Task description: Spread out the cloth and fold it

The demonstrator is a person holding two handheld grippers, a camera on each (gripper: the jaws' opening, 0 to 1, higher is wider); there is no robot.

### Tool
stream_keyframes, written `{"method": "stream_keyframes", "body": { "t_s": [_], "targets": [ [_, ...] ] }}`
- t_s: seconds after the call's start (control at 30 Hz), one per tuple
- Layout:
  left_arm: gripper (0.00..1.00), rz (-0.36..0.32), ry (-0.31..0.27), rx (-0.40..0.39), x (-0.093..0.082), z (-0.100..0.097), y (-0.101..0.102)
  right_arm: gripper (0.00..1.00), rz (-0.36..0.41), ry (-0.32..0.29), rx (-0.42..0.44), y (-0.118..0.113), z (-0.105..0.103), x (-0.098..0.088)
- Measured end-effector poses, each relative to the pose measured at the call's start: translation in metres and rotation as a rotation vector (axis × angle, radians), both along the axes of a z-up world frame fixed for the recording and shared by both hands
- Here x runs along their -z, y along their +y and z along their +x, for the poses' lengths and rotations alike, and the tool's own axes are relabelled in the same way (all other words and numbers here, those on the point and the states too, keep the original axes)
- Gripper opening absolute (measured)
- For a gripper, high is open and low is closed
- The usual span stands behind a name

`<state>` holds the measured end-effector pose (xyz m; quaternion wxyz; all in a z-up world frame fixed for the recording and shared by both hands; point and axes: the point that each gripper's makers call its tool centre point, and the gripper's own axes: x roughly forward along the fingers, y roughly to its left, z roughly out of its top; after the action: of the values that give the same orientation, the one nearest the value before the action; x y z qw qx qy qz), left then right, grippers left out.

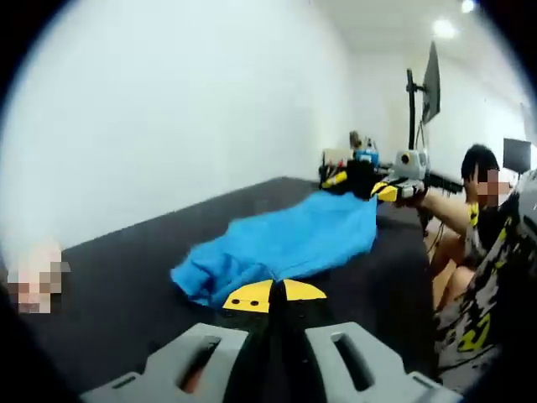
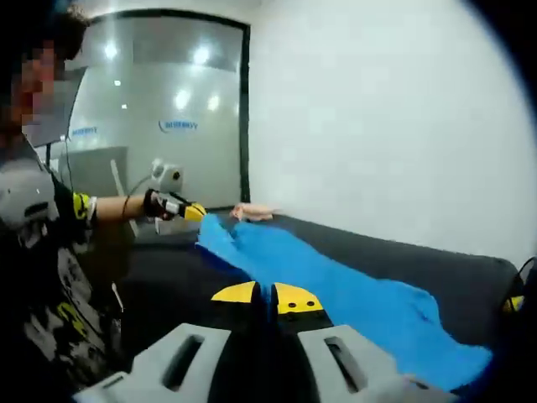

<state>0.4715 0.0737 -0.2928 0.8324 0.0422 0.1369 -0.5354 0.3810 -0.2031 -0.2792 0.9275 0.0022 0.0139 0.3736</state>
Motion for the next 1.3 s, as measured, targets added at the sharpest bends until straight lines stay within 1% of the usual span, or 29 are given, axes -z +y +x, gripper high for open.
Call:
{"method": "stream_keyframes", "body": {
  "t_s": [0.03,0.07,0.1,0.17,0.23,0.3,0.33,0.37,0.4,0.43,0.47,0.53,0.57,0.63,0.7,0.73,0.8,0.83,0.87,0.9,0.93,0.97,1.0,1.07,1.13,1.17,1.2,1.23,1.3],
  "targets": [
    [0.0,-0.047,0.066,0.003,-0.012,-0.005,0.002,0.05,0.014,-0.005,-0.015,0.002,-0.006,-0.012],
    [0.0,-0.061,0.082,0.006,-0.017,-0.008,0.002,0.05,0.023,-0.019,-0.034,0.008,-0.013,-0.02],
    [0.0,-0.088,0.098,0.023,-0.031,-0.012,0.004,0.05,0.045,-0.017,-0.052,0.013,-0.02,-0.032],
    [0.0,-0.126,0.093,0.045,-0.054,-0.024,0.006,0.05,0.043,-0.051,-0.099,0.022,-0.034,-0.049],
    [0.0,-0.127,0.087,0.067,-0.07,-0.037,0.009,0.05,0.04,-0.079,-0.162,0.036,-0.052,-0.065],
    [0.0,-0.131,0.082,0.083,-0.08,-0.049,0.014,0.05,0.019,-0.077,-0.183,0.043,-0.065,-0.068],
    [0.0,-0.128,0.077,0.081,-0.08,-0.053,0.015,0.05,0.008,-0.076,-0.192,0.045,-0.069,-0.065],
    [0.01,-0.102,0.059,0.077,-0.075,-0.054,0.018,0.05,-0.017,-0.049,-0.206,0.048,-0.073,-0.054],
    [0.01,-0.029,0.018,0.076,-0.061,-0.054,0.024,0.05,-0.045,-0.023,-0.216,0.049,-0.076,-0.041],
    [0.03,0.013,0.013,0.075,-0.048,-0.055,0.027,0.05,-0.068,0.009,-0.227,0.051,-0.078,-0.027],
    [0.06,0.05,0.014,0.076,-0.029,-0.054,0.032,0.05,-0.083,0.054,-0.245,0.055,-0.081,-0.007],
    [0.18,0.048,0.028,0.052,-0.011,-0.051,0.037,0.05,-0.099,0.112,-0.249,0.061,-0.082,0.021],
    [0.21,0.028,0.029,0.038,-0.003,-0.047,0.041,0.05,-0.104,0.124,-0.218,0.062,-0.076,0.035],
    [0.22,-0.013,0.044,0.026,0.003,-0.045,0.038,0.05,-0.077,0.152,-0.149,0.061,-0.059,0.047],
    [0.22,-0.022,0.063,0.04,0.014,-0.05,0.019,0.05,-0.027,0.176,-0.076,0.055,-0.034,0.047],
    [0.22,-0.009,0.073,0.103,0.023,-0.062,0.003,0.05,-0.033,0.181,-0.008,0.046,-0.017,0.05],
    [0.22,0.032,0.08,0.181,0.041,-0.08,-0.019,0.05,-0.074,0.196,0.051,0.034,0.0,0.058],
    [0.22,0.049,0.072,0.22,0.049,-0.089,-0.03,0.05,-0.063,0.209,0.063,0.032,0.006,0.061],
    [0.22,0.076,0.059,0.273,0.06,-0.103,-0.044,0.05,-0.027,0.244,0.051,0.031,0.009,0.064],
    [0.22,0.08,0.055,0.306,0.065,-0.114,-0.053,0.05,-0.004,0.258,0.056,0.029,0.011,0.065],
    [0.23,0.098,0.034,0.364,0.071,-0.129,-0.062,0.05,0.022,0.268,0.082,0.022,0.015,0.067],
    [0.25,0.108,0.005,0.397,0.072,-0.139,-0.068,0.05,0.027,0.264,0.108,0.017,0.018,0.067],
    [0.25,0.096,-0.016,0.385,0.072,-0.143,-0.076,0.05,0.027,0.25,0.132,0.011,0.019,0.068],
    [0.29,0.082,-0.026,0.356,0.075,-0.148,-0.091,0.05,0.034,0.245,0.133,0.006,0.016,0.068],
    [0.34,0.056,-0.037,0.317,0.08,-0.147,-0.103,0.06,0.075,0.25,0.099,0.009,0.01,0.065],
    [0.35,0.05,-0.061,0.293,0.082,-0.142,-0.109,0.06,0.082,0.248,0.096,0.009,0.009,0.064],
    [0.34,0.034,-0.073,0.24,0.087,-0.133,-0.116,0.05,0.089,0.24,0.087,0.01,0.008,0.061],
    [0.32,0.03,-0.086,0.211,0.09,-0.125,-0.12,0.05,0.088,0.235,0.08,0.011,0.006,0.06],
    [0.28,0.042,-0.076,0.198,0.105,-0.117,-0.131,0.05,0.089,0.234,0.073,0.012,0.005,0.059]
  ]
}}
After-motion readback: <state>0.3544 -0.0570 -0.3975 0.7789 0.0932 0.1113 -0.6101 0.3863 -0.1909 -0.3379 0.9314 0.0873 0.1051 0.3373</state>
